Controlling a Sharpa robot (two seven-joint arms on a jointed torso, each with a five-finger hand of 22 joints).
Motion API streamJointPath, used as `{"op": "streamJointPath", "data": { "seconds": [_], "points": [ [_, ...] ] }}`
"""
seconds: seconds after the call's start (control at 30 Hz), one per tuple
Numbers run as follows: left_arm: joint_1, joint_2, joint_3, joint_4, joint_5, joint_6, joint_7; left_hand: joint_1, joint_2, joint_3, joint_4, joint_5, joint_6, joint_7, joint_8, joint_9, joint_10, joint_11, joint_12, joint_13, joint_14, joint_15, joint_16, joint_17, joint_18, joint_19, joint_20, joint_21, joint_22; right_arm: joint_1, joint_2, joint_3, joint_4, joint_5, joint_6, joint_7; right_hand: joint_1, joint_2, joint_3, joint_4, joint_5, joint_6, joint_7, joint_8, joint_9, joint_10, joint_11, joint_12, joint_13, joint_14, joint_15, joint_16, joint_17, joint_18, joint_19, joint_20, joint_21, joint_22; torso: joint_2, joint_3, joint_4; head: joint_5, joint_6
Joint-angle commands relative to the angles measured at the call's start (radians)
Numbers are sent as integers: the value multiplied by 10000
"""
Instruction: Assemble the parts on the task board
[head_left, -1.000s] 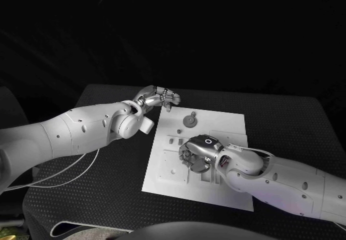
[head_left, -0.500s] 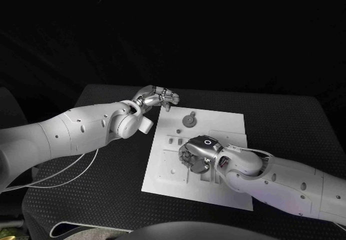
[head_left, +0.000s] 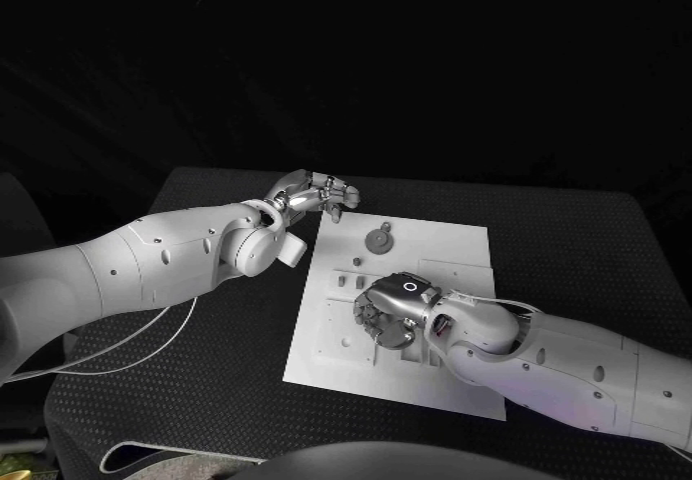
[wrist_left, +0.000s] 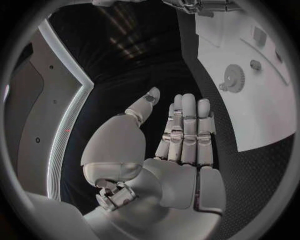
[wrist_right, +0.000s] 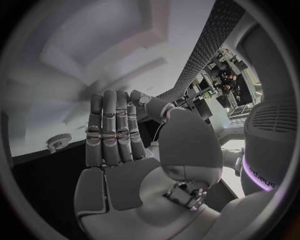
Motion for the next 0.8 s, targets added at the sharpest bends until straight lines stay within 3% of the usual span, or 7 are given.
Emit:
{"op": "streamJointPath", "data": {
  "seconds": [0.03,0.43,0.53,0.7,0.8],
  "points": [
    [13,10,8,48,57,171,31,-88,42,-49,13,3,-82,20,-30,-12,-38,19,50,-13,-28,55,-53,15,135,10,-95,-44,17,-32,17,-28,-47,-317,411,-331,-105,27,-13,-60,-57,45,25,30,25,-23,-6,-69,-18,86,7,-42,14,148,59,-13,59,12,-4,-7,4,-8,-4],
    [14,-20,8,85,57,194,-2,-92,39,-54,11,-3,-86,21,-32,-13,-46,21,50,-14,-31,57,-57,19,135,10,-94,-51,21,-29,-7,-29,-123,-19,398,-263,-227,-37,40,14,-56,-81,78,-64,54,-145,54,-182,48,7,54,-156,61,148,-36,33,-5,-6,-4,2,-17,2,0],
    [14,-26,8,85,57,197,-8,-93,37,-56,10,-4,-87,21,-32,-13,-48,22,50,-15,-31,57,-58,20,135,9,-93,-52,22,-29,-25,-30,-131,137,223,-176,-385,-327,-18,86,-11,-439,230,-311,-4,-496,234,-437,27,-211,181,-356,60,129,-277,116,-126,-28,-6,2,-22,3,8],
    [14,-39,7,82,57,242,-26,-93,34,-57,8,-6,-89,22,-33,-14,-53,23,49,-16,-33,58,-60,22,136,9,-93,-54,24,-28,-43,-30,-152,173,22,-314,-598,-711,-694,52,41,-1064,527,-759,-173,-1108,527,-880,-11,-321,265,-529,177,148,-492,213,-156,53,-4,8,-12,-12,21],
    [14,-50,7,80,57,275,-41,-94,36,-58,9,-8,-90,22,-33,-14,-55,24,48,-16,-33,58,-60,23,136,9,-93,-56,25,-27,-89,-30,-155,142,-13,-378,-609,-810,-975,27,127,-1188,531,-857,-220,-1707,768,-1244,-163,-304,315,-554,279,148,-517,219,-144,86,-4,9,-14,-21,25]
  ]
}}
